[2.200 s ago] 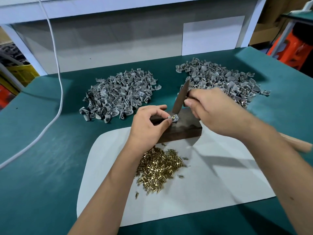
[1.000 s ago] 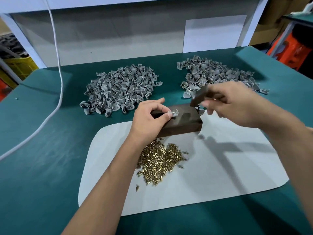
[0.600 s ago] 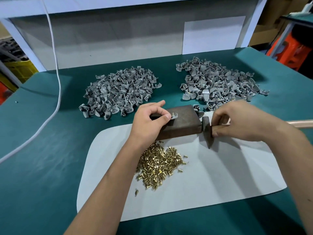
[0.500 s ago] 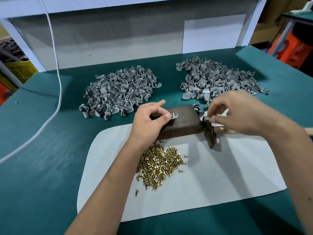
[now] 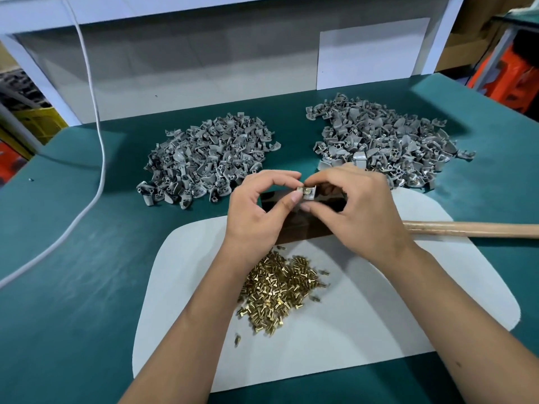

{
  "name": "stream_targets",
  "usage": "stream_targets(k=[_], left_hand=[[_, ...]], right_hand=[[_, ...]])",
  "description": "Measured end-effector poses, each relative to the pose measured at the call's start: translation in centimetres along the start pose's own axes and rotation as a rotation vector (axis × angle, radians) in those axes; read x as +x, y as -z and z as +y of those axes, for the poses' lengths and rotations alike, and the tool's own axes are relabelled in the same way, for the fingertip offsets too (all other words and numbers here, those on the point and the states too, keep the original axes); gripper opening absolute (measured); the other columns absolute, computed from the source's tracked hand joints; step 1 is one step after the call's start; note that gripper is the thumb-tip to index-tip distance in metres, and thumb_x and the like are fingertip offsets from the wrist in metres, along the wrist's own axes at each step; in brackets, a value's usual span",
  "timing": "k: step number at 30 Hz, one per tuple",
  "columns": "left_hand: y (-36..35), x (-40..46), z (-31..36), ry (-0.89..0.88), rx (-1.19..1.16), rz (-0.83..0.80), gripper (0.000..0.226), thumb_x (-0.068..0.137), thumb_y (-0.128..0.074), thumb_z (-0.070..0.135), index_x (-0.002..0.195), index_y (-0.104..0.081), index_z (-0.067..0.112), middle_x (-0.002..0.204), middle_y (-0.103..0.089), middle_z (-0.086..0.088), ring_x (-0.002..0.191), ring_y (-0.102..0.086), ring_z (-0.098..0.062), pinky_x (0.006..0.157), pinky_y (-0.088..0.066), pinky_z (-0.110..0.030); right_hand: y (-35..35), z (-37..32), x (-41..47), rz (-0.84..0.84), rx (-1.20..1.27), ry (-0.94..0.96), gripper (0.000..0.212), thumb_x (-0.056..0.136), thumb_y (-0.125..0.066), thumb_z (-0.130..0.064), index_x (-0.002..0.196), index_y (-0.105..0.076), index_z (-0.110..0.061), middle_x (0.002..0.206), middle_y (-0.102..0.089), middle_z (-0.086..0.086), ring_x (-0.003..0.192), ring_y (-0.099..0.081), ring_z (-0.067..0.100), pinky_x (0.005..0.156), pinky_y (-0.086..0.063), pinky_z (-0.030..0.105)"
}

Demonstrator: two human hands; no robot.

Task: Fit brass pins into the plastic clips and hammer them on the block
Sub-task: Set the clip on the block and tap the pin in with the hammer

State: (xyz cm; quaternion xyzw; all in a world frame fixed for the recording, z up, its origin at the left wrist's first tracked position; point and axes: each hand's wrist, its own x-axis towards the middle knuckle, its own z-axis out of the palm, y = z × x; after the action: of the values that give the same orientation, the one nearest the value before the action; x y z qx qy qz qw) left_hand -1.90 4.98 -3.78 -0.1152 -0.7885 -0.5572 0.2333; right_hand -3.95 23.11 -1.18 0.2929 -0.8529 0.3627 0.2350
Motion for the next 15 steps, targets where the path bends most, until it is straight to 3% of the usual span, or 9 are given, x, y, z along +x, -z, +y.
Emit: stream_targets(k=[3,7,12,15], left_hand=[[0.1,-0.1,0.1,-0.029,0.005,-0.005,0.010,0.089,-0.076,0.005,0.098,-0.077,0.009,0.108,-0.075,-0.003,0.111,-0.067,-0.028,0.100,-0.049,-0.056],[0.0,-0.2,0.6,-0.030,-0.021,-0.005,0.017,0.085,-0.079,0.001,0.099,-0.077,0.011,0.103,-0.075,-0.005,0.104,-0.069,-0.023,0.092,-0.055,-0.032],[0.0,-0.3,0.9,-0.071,-0.018,0.013,0.019,0.081,-0.084,0.007,0.099,-0.078,0.011,0.102,-0.074,-0.003,0.105,-0.067,-0.029,0.089,-0.058,-0.050],[-0.1,-0.3,1.2,-0.126,0.050,0.025,0.015,0.081,-0.085,0.014,0.095,-0.079,0.013,0.099,-0.073,0.002,0.101,-0.068,-0.025,0.083,-0.060,-0.042]], right_hand=[[0.0,-0.1,-0.2,0.020,0.036,-0.006,0.028,0.076,-0.089,-0.018,0.101,-0.078,-0.010,0.094,-0.073,-0.004,0.087,-0.064,0.010,0.084,-0.051,0.023],[0.1,-0.1,-0.3,0.057,0.034,-0.014,0.029,0.077,-0.085,-0.008,0.104,-0.078,-0.013,0.096,-0.074,-0.003,0.089,-0.065,0.009,0.087,-0.053,0.023],[0.0,-0.2,-0.3,0.078,0.051,-0.005,0.029,0.077,-0.085,-0.007,0.105,-0.078,-0.014,0.096,-0.075,-0.003,0.090,-0.067,0.008,0.086,-0.054,0.023],[-0.2,-0.3,-0.4,0.079,0.067,-0.009,0.031,0.076,-0.085,-0.005,0.105,-0.079,-0.013,0.096,-0.075,-0.002,0.088,-0.069,0.009,0.083,-0.055,0.023]])
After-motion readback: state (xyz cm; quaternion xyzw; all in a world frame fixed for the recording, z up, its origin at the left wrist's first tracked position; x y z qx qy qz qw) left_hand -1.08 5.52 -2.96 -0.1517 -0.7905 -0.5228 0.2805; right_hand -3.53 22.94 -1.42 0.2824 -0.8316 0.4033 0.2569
